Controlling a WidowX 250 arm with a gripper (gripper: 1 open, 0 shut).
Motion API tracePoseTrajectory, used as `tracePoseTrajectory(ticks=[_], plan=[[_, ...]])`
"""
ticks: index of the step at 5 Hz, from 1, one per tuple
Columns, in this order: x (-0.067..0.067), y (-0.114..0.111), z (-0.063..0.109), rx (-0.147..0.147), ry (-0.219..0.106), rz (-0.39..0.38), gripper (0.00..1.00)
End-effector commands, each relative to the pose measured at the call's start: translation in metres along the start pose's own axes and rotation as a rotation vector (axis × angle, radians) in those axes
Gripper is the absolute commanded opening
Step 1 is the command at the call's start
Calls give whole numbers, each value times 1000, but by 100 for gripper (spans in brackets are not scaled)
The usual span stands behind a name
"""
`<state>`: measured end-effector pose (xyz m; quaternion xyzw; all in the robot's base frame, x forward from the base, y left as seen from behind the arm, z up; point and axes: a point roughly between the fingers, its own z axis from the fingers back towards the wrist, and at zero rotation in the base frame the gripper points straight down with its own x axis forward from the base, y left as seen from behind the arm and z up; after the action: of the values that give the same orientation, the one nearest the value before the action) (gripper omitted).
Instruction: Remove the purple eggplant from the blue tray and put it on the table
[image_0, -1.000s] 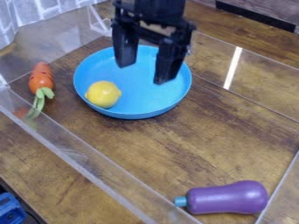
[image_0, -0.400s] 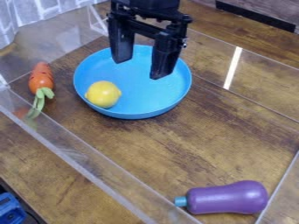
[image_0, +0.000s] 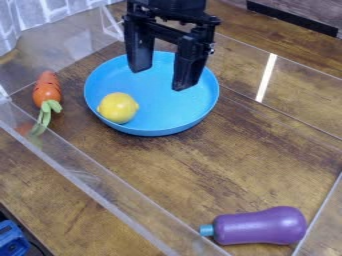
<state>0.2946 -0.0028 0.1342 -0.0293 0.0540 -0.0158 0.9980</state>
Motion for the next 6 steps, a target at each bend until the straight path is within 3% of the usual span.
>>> tracePoseTrajectory(ticks=[1, 6], plan=[[4, 2, 25, -6, -85, 5, 100], [0, 1, 21, -36, -44, -11, 100]])
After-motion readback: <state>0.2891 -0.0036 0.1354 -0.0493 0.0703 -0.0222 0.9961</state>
